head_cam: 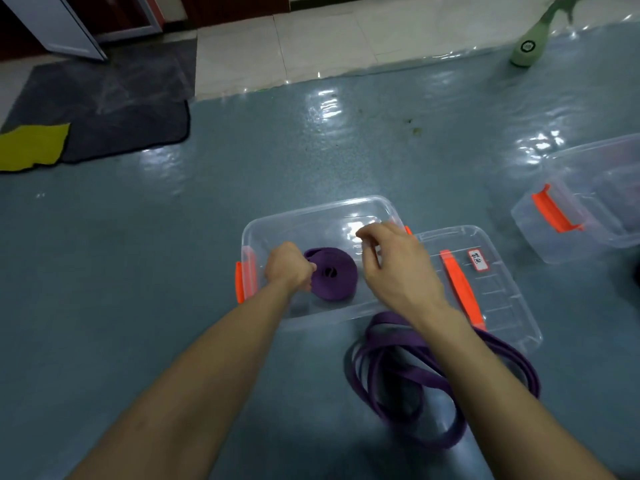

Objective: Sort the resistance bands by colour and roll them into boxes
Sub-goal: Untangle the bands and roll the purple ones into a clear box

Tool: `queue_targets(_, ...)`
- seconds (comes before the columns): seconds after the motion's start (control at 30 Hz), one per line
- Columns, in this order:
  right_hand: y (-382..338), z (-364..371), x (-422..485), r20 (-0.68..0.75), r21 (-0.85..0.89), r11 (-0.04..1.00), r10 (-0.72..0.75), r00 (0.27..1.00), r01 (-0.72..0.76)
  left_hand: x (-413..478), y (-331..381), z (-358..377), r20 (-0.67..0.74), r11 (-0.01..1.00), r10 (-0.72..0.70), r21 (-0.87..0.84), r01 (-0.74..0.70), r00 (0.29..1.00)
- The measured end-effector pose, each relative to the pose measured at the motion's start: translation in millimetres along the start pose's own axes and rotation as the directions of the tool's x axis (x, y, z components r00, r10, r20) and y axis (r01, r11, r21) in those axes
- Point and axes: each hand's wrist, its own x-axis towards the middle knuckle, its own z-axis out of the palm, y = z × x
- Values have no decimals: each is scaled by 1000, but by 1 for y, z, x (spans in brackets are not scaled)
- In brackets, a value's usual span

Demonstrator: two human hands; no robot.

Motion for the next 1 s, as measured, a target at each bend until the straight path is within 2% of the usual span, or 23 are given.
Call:
queue_targets(0.07, 9, -16, -25, -126, 72, 997, 0, 992, 9, -6, 0, -6, 59, 992, 24, -127, -16, 998)
queue_targets(0.17, 27, -23, -55, -174, 104, 995, 24, 984, -6, -30, 3, -14, 153, 944, -8, -325, 58, 988)
queue_targets(0.2, 32, -24, -64, -196, 114, 994, 29, 980, -7, -40, 4, -17, 171, 938, 10, -344, 50, 985)
queue_targets(0.27, 42, -22, -83, -226, 112, 994, 44, 973, -19, -61, 5, -24, 151, 966, 123, -246, -84, 981)
queue_targets(0.37, 58, -8, -124, -233, 67, 991, 133, 963, -120, -97, -3, -26, -40, 928, 371, 1, -372, 928)
queue_targets(0.43, 71, 9, -158, -184, -29, 961, 265, 947, -275, -123, -17, -20, -178, 837, 542, 198, -510, 821)
queue_targets(0.5, 86, 26, -192, -93, -183, 878, 433, 897, -442, -148, -41, -9, -271, 683, 727, 385, -621, 631)
queue_targets(0.57, 101, 39, -223, 9, -237, 793, 580, 815, -562, -174, -68, 8, -347, 541, 840, 470, -697, 418)
queue_targets(0.6, 108, 44, -235, 34, -256, 772, 608, 793, -581, -185, -80, 20, -359, 492, 866, 486, -722, 348)
queue_targets(0.63, 112, 48, -244, 43, -284, 768, 609, 792, -574, -195, -90, 34, -346, 468, 878, 480, -742, 330)
queue_targets(0.67, 116, 50, -250, 39, -311, 775, 589, 808, -550, -204, -96, 49, -312, 491, 868, 427, -759, 386)
queue_targets(0.7, 118, 52, -253, 29, -329, 785, 563, 826, -525, -211, -99, 65, -261, 577, 816, 322, -751, 515)
queue_targets(0.73, 119, 52, -254, 23, -339, 790, 549, 835, -510, -214, -97, 79, -185, 709, 705, 198, -677, 684)
queue_targets(0.77, 119, 51, -254, 25, -342, 792, 545, 838, -506, -214, -91, 91, -91, 837, 548, 68, -544, 832)
queue_targets(0.8, 118, 50, -253, 36, -342, 795, 544, 838, -501, -211, -83, 101, 0, 919, 391, -58, -390, 921)
queue_targets(0.83, 117, 48, -253, 47, -344, 801, 536, 843, -491, -207, -74, 110, 87, 954, 270, -160, -254, 959)
queue_targets(0.9, 120, 45, -256, 70, -359, 818, 503, 861, -449, -201, -58, 124, 205, 954, 180, -274, -120, 962)
queue_targets(1.0, 127, 34, -261, 113, -357, 837, 480, 870, -415, -202, -51, 133, 172, 935, 225, -317, -162, 959)
